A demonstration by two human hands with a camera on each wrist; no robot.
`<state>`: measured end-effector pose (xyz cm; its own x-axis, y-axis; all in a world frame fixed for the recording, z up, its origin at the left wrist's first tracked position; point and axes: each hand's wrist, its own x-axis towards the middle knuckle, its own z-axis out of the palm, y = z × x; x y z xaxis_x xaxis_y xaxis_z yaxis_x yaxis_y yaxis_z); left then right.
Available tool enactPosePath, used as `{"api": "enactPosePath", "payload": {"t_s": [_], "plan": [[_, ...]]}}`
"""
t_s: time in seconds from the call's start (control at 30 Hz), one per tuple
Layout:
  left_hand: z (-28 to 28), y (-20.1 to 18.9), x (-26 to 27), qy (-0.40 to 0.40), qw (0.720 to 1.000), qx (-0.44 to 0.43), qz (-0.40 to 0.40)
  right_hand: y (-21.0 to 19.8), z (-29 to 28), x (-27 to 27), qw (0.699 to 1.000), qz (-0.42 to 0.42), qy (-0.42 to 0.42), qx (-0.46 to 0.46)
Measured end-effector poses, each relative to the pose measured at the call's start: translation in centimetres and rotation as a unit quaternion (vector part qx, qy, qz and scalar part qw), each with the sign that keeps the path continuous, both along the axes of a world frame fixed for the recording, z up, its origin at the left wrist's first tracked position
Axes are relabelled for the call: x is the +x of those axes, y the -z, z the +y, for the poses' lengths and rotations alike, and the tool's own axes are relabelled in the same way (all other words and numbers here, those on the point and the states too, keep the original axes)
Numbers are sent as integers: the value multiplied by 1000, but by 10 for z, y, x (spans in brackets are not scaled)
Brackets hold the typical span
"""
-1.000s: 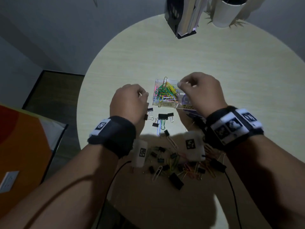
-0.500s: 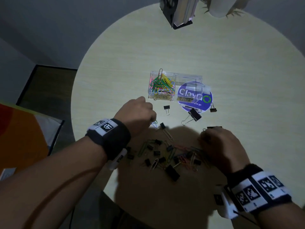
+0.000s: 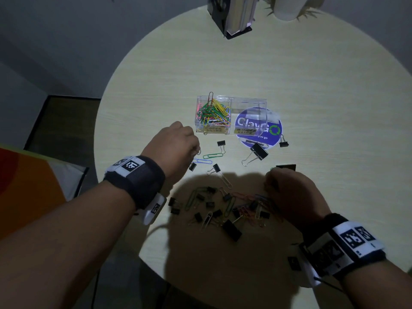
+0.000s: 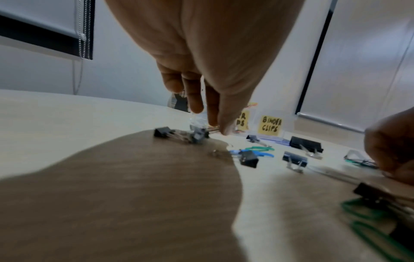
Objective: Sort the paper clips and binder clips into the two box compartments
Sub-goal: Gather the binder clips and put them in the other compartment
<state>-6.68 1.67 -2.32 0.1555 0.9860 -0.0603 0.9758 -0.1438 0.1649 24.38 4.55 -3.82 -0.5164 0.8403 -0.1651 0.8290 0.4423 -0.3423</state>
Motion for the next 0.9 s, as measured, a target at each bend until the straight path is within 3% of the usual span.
{"api": "enactPosePath", "payload": {"t_s": [0.2,0.3,0.43,0.63,0.8,0.9], "plan": [[-1,1,9,-44,999,-8,-6,-7,-2,-7,1000,9,3,-21],[-1,1,24,-11,998,-63,22,-16,0,-15,998,56,6,-20],[1,5,30,-43,993,-111,14,-23,-6,-48,994,92,2,-67],[3,6,31,-85,984,-155,-35,-4,-13,-84,994,-18,-43,-103],[6,7,26,-130,964,-209,-97,0,-13,-80,995,-21,-26,-95],[9,7,27,-108,970,-206,-70,-5,-10,-77,994,-33,-45,-95]]}}
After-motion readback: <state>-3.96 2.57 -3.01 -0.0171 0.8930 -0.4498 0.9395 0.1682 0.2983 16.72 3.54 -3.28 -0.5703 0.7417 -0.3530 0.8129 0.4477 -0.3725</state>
